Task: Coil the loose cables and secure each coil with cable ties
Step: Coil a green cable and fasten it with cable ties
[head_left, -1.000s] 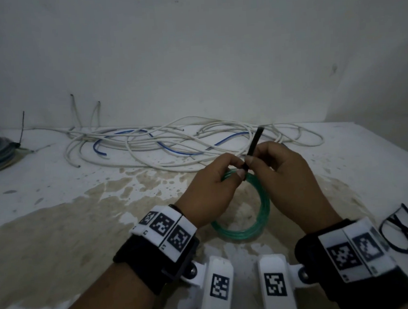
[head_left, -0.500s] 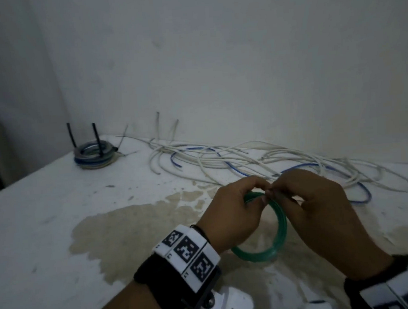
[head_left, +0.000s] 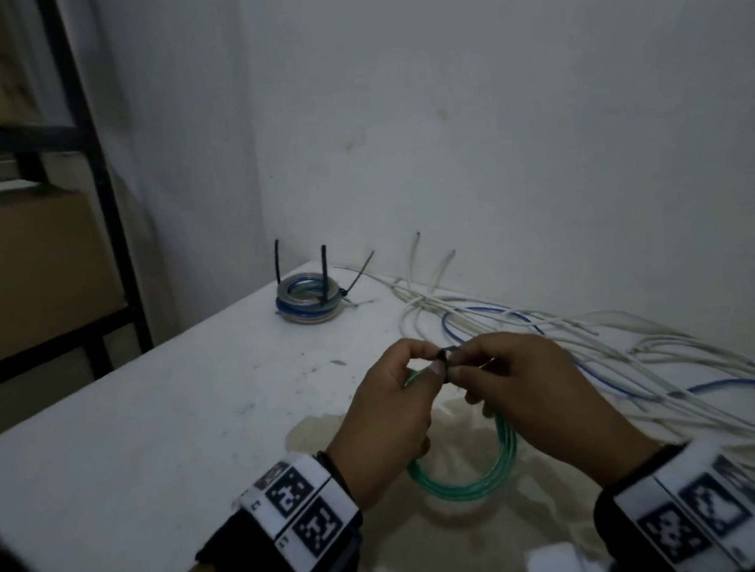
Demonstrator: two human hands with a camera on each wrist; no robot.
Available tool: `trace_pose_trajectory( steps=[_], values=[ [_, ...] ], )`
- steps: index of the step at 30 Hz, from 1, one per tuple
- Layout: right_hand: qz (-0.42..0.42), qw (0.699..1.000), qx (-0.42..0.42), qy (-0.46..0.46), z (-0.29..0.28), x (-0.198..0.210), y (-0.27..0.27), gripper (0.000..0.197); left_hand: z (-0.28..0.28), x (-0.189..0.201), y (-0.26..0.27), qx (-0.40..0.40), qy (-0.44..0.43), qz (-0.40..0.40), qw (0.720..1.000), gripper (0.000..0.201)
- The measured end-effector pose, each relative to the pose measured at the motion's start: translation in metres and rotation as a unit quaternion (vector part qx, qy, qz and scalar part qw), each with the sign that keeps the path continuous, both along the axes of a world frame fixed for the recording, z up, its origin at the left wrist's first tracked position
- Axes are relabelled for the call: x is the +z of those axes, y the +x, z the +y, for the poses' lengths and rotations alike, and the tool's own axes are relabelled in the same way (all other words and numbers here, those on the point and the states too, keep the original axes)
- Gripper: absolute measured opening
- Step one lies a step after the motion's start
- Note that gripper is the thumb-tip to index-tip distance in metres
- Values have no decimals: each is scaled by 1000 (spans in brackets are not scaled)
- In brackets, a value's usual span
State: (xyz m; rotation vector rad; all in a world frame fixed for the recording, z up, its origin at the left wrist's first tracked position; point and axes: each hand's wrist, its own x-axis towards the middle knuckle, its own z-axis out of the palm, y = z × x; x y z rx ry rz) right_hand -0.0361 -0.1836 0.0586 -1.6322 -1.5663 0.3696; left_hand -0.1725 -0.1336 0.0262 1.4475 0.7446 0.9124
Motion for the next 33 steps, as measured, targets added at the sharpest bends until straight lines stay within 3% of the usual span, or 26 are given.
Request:
trace_pose_trajectory(
  steps=[4,12,16,17,21,26,30,33],
  values=[
    [1,998,37,-58,23,3,-11,8,22,0,-23,-2,11,63,998,15],
    [23,993,57,-104,58,1,-19,10,51,10,-43,-42,-9,93,995,20],
    [9,990,82,-113,70,5,-20,9,64,7,-46,-23,111,149,982,22],
    [5,989,88,-119,72,6,-19,11,67,8,-49,-36,109,152,982,21],
    [28,983,110,-141,82,6,-14,10,80,10,-58,-91,-20,89,992,21],
    [134,975,106,-139,96,-2,-14,8,88,4,-60,-56,-77,25,995,19],
    [239,963,70,-107,102,-11,-13,20,94,6,-64,15,-55,-17,998,16],
    [298,952,-27,-70,104,-28,-6,29,122,21,-73,125,-48,-146,980,15]
  ],
)
